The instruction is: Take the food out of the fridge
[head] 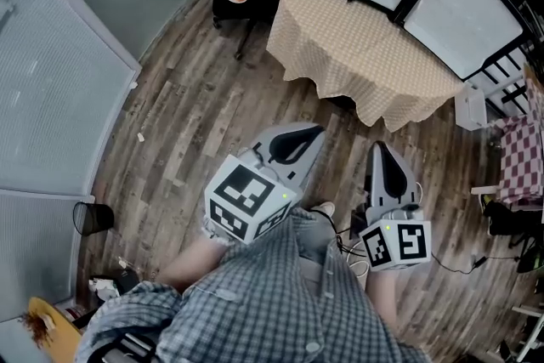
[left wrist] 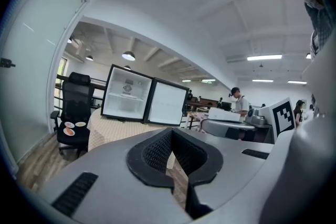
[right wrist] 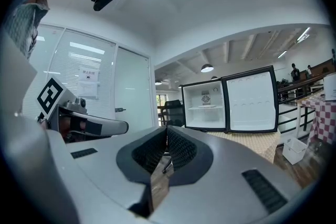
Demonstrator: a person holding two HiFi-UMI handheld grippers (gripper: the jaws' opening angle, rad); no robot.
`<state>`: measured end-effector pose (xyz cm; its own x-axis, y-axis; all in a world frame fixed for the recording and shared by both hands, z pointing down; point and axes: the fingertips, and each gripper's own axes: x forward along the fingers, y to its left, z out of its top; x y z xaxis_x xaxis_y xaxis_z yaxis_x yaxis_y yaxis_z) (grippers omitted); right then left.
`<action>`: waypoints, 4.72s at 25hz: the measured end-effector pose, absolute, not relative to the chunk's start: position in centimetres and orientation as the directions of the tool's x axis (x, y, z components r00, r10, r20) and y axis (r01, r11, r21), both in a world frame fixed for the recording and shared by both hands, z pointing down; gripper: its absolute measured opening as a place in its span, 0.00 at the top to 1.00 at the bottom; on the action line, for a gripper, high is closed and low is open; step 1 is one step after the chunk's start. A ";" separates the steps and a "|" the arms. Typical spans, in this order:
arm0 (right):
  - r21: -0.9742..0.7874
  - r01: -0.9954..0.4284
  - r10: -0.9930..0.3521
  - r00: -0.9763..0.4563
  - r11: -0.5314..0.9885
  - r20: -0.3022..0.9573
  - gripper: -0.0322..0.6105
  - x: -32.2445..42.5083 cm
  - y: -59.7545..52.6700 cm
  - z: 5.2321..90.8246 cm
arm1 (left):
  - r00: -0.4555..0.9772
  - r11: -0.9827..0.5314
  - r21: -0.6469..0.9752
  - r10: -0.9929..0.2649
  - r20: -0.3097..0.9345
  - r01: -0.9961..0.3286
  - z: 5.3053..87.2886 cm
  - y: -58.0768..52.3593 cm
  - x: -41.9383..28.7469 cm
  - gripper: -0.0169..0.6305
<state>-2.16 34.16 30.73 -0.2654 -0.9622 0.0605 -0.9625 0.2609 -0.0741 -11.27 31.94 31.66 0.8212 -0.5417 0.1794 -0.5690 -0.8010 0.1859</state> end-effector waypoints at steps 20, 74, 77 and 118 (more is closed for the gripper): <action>-0.043 -0.965 -0.961 -0.263 0.260 0.087 0.93 -1.9 32.5 31.2 | 0.783 -0.753 0.217 -0.607 0.138 -0.622 31.5 29.9 -14.0 0.96; -0.072 -0.872 -0.868 -0.489 0.484 0.083 0.93 12.0 -1.3 30.3 | 0.620 -0.589 0.220 -0.776 0.115 -0.778 28.2 0.0 -0.2 0.96; -0.073 -0.878 -0.874 -0.478 0.473 0.084 0.93 12.8 -2.0 30.5 | 0.627 -0.594 0.226 -0.771 0.114 -0.772 28.2 -0.8 0.2 0.96; 0.049 -0.977 -0.966 -0.197 0.207 0.165 0.93 16.2 -20.7 30.4 | 0.795 -0.746 0.280 -0.583 0.164 -0.605 29.0 -23.8 4.0 0.96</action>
<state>16.18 -20.73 30.36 -0.1968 -0.9665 0.1650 -0.9770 0.2073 0.0492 3.95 -23.84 29.00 0.7954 -0.5834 0.1645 -0.6048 -0.7457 0.2796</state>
